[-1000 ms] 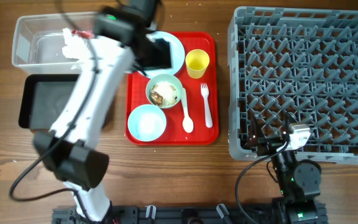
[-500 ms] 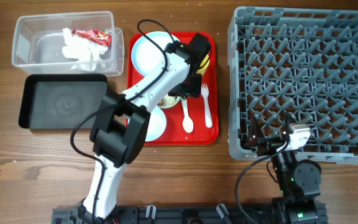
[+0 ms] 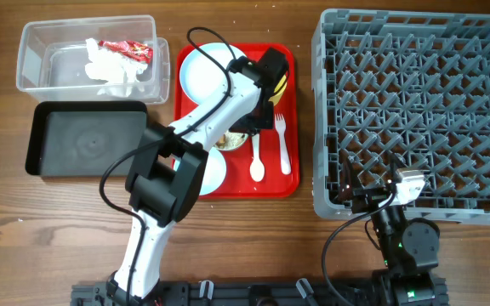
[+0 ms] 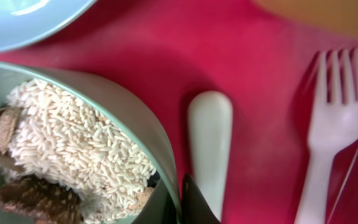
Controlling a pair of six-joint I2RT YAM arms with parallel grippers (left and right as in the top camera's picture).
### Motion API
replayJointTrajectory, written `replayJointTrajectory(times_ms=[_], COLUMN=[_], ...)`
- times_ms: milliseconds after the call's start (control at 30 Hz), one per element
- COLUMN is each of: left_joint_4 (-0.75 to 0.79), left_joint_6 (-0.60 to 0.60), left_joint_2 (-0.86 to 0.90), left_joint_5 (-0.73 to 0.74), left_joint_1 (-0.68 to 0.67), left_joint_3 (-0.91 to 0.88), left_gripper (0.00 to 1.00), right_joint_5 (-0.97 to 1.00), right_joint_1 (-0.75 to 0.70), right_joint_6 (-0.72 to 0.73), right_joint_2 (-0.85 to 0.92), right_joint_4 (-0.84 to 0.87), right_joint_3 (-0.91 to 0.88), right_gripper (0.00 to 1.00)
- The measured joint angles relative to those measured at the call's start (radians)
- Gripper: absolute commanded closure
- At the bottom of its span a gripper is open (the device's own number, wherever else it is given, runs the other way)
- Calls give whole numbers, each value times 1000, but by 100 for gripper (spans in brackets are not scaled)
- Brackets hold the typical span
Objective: Sort waste into correct bins and load items into the dishwasher rack
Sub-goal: 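Grasp the rim of the green bowl with the left gripper, then tip the green bowl over the black tray to dump the scraps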
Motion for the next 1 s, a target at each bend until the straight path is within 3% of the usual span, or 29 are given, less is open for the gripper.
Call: replayJointTrajectory(times_ms=[200,333,500,667,833,1000], left_joint_4=[-141,-164,-289,-324,-235,22], left_joint_6=[-1,18,130,342,567,622], left_joint_2=[-159,-397,-415,-415,-415,-415], left_joint_5=[29,85,253,496,793,1051], left_joint_1=[84,258,463,745,1003,1189], left_joint_3=[15,30,32,2,-215,-455], left_gripper=[96,96,96,96,96,96], right_joint_5=[0,0,0,0,0,0], right_joint_1=[0,0,0,0,0,0], right_joint_6=[0,0,0,0,0,0], right_joint_2=[0,0,0,0,0,0], right_joint_4=[0,0,0,0,0,0], right_joint_3=[0,0,0,0,0,0], right_gripper=[0,0,0,0,0,0])
